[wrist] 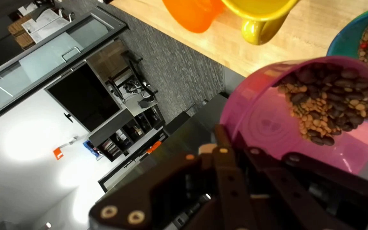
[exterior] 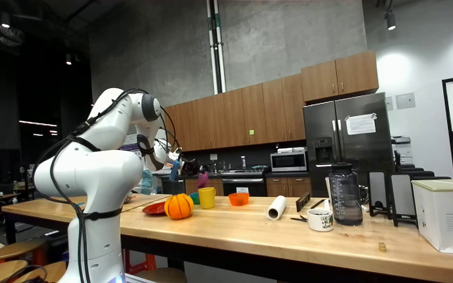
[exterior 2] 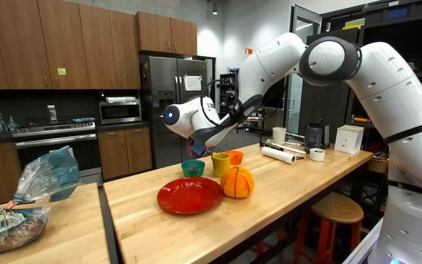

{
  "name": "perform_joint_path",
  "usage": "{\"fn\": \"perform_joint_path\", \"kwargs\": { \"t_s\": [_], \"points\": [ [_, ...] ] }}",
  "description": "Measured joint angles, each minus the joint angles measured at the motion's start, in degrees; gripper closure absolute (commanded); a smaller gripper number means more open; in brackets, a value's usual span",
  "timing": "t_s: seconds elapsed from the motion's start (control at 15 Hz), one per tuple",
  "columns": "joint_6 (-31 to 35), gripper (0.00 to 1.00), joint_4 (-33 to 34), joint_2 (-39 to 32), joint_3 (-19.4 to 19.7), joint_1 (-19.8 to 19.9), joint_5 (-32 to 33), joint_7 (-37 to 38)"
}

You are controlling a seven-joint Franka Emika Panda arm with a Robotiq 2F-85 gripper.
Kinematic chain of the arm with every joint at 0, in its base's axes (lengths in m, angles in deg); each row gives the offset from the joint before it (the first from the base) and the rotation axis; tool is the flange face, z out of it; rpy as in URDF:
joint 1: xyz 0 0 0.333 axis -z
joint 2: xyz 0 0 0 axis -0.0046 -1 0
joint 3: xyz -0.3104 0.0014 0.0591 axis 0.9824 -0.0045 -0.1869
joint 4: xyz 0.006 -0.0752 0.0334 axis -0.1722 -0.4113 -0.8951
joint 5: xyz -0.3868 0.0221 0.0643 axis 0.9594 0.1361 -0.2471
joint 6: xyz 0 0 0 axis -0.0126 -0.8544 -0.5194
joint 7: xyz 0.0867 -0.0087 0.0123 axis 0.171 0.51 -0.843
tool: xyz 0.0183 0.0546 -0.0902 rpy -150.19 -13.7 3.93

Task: Pour the contents in the purple bowl into the blue bowl.

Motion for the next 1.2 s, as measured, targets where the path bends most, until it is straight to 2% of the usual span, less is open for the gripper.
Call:
{"fn": "perform_joint_path", "kwargs": {
  "t_s": [1.2],
  "points": [
    [-6.1,0.99,0.9,-0.8,-1.5,0.0,6.5,2.1]
  ]
}}
